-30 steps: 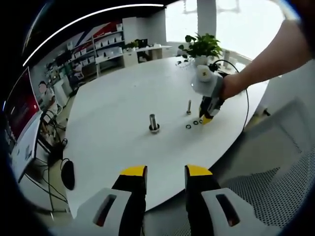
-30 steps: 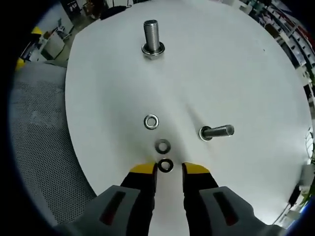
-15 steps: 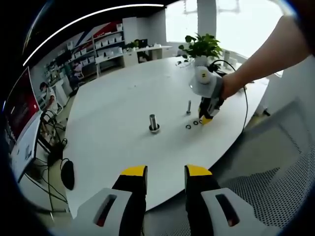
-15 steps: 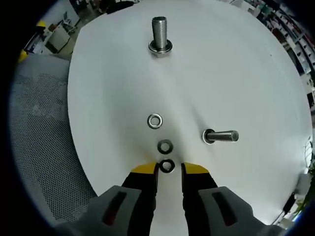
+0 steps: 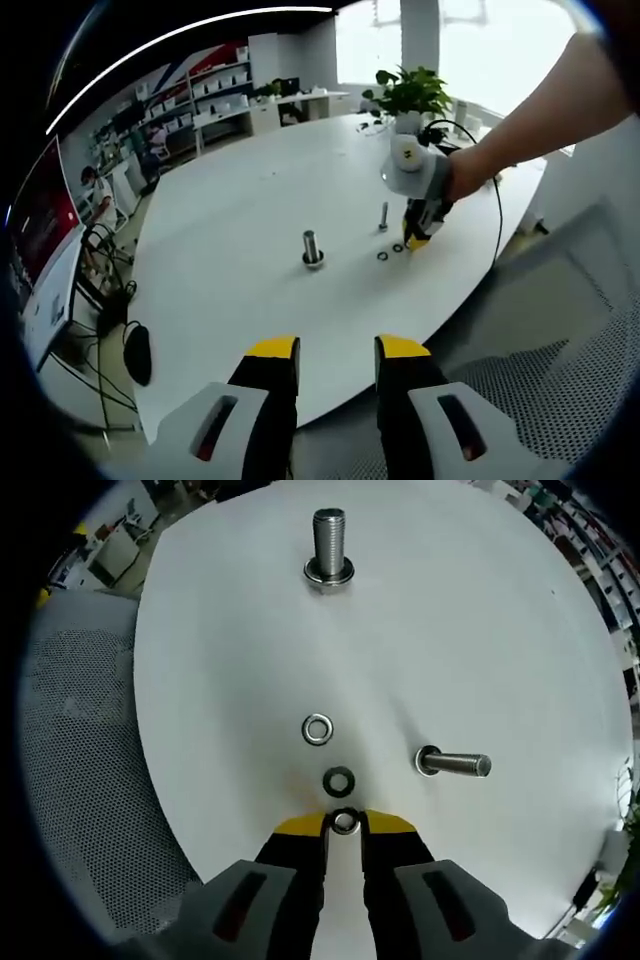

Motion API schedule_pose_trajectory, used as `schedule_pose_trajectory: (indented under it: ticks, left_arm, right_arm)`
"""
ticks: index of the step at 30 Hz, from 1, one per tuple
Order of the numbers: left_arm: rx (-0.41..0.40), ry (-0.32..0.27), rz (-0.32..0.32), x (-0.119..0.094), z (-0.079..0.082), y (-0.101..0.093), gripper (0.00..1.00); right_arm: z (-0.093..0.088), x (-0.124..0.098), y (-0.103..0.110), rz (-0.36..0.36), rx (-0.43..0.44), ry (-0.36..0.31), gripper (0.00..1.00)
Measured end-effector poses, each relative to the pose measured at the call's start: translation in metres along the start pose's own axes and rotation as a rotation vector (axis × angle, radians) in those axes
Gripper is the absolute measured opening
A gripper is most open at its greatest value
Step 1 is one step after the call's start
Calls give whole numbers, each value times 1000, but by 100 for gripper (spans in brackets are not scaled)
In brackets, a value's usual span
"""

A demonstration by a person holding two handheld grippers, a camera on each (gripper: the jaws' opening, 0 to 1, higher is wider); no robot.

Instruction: Place the washer onto the threaded stud by aligning its center hole with the stud, sliding it down to the base, and recovering from edge contact or off-axis alignment until the washer reaches the visible bottom stop.

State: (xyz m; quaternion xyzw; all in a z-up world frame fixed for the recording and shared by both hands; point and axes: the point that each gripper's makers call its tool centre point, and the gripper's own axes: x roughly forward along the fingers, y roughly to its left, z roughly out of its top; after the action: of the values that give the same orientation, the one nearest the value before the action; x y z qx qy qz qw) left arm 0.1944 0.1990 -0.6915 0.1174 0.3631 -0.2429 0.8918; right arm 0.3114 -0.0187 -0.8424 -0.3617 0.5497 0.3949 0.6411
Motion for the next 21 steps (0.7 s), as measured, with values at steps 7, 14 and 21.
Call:
schedule_pose_trajectory:
  ticks: [7, 14, 21]
  left_arm:
    - [2, 6, 1, 0, -1, 0, 28]
    - [3, 10, -2, 0, -2, -1, 28]
    - [2, 10, -2, 0, -2, 0, 28]
  right_arm:
    - [0, 0, -1, -1, 25, -27, 15]
    - [1, -1, 1, -5, 26, -42, 15]
    - [1, -1, 1, -4, 13, -35, 15]
